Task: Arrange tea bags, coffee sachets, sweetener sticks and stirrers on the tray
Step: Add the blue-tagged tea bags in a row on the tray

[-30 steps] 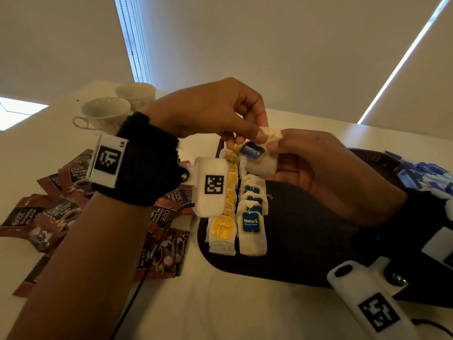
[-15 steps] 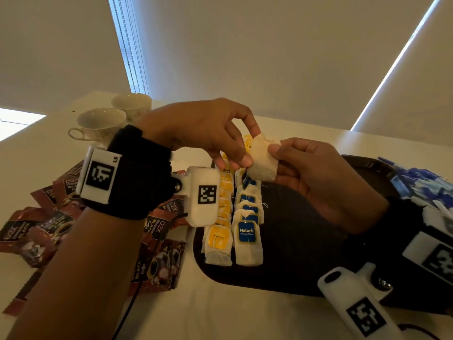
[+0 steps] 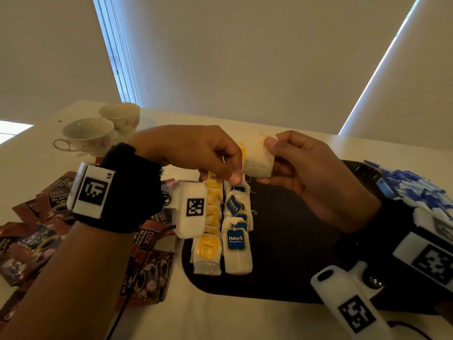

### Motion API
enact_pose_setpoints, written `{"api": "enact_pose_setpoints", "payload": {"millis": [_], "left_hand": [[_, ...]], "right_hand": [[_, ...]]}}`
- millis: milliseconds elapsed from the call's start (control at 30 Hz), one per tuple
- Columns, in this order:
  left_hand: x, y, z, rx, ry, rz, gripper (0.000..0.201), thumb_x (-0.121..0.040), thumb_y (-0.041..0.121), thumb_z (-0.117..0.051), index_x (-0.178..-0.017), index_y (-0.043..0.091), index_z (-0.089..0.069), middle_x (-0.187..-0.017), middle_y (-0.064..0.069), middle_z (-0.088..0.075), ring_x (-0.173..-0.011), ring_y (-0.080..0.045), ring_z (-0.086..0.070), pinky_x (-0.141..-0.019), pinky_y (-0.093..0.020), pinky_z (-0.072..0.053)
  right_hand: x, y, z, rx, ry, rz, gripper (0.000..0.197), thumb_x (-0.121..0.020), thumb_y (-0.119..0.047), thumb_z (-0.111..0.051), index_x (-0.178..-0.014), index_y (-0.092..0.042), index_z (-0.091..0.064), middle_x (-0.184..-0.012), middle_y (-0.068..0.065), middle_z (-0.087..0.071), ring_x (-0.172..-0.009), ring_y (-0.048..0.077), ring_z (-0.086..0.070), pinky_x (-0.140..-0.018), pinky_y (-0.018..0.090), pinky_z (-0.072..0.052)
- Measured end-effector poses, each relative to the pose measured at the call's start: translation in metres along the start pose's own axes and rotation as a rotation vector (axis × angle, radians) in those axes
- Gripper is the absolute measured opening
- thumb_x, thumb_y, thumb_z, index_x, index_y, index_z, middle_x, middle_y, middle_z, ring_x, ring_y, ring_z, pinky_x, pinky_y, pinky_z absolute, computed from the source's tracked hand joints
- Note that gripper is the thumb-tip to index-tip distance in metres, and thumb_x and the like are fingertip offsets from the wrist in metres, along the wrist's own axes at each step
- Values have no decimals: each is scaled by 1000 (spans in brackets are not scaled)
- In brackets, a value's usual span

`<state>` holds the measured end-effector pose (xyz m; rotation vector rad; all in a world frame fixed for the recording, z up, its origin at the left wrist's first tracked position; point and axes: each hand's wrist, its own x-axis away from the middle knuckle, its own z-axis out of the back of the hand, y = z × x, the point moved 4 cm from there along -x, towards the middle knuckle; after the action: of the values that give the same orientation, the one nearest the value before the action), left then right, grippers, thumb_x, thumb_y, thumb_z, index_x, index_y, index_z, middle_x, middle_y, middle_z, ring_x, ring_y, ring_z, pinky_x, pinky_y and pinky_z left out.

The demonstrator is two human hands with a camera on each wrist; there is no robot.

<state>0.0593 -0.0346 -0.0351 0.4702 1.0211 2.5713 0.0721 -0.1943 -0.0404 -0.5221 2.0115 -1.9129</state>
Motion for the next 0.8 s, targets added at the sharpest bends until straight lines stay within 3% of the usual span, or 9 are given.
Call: {"api": "enact_pose_setpoints", "payload": {"millis": [100, 200, 333, 500, 567, 667, 733, 800], "left_hand": [[1, -2, 3, 15, 32, -4, 2, -83, 16, -66, -82, 17, -68, -78, -3, -67, -67, -4, -60, -55, -15, -47], [1, -2, 4, 31, 39, 0, 9, -81, 20, -67, -85, 13, -69, -77, -1, -66, -68, -5, -60, -56, -15, -48], [2, 0, 4, 70, 23, -22, 14, -80, 22, -67, -86, 9, -69, -82, -13, -67, -69, -10, -61, -56, -16, -48], [2, 4, 2, 79, -4, -48, 13, -75, 28, -67, -81, 17, -69, -78, -7, -68, -70, -11, -62, -56, -18, -49], [1, 2, 7, 60, 84, -55, 9, -80, 26, -65, -81, 17, -67, -77, -1, -70, -68, -10, -64, -54, -17, -48], [6, -1, 26, 102, 399, -52, 6, -88, 17, -61, -83, 17, -64, -80, -1, -73, -67, -9, -65, -51, -16, -48], [15, -2, 38, 177, 605, -54, 7, -91, 17, -59, -85, 16, -63, -82, 0, -74, -70, -8, -66, -51, -17, -48], [21, -1, 43, 216, 698, -89, 8, -91, 21, -58, -86, 17, -62, -86, 1, -74, -75, -9, -67, -52, -17, -48]], "right_hand": [[-2, -6, 6, -24, 38, 39, 13, -93, -16, -52, -82, -10, -57, -95, 9, -65, -78, 20, -69, -58, 25, -57], [-4, -12, 12, -32, 57, 75, 15, -93, -16, -52, -80, -12, -59, -97, 8, -66, -77, 20, -71, -59, 25, -56], [-6, -17, 18, -25, 79, 117, 14, -92, -16, -53, -81, -12, -61, -93, 6, -67, -82, 18, -70, -62, 25, -56], [-9, -19, 18, -76, 106, 103, 11, -91, -16, -55, -84, -11, -63, -93, 5, -68, -81, 15, -69, -65, 25, -57], [-9, -17, 17, -50, 83, 69, 11, -89, -17, -57, -93, -10, -64, -97, 6, -68, -83, 14, -69, -63, 22, -56], [-5, -11, 16, 39, -20, -32, 30, -81, -20, -62, -106, -5, -64, -102, 9, -69, -84, 13, -70, -64, 21, -56], [0, -7, 13, 98, -115, -127, 35, -73, -22, -64, -102, -3, -66, -101, 8, -71, -87, 16, -70, -67, 24, -58], [5, -5, 9, 122, -217, -218, 31, -68, -21, -64, -93, -4, -69, -96, 5, -72, -83, 15, -71, -64, 23, -57]]}}
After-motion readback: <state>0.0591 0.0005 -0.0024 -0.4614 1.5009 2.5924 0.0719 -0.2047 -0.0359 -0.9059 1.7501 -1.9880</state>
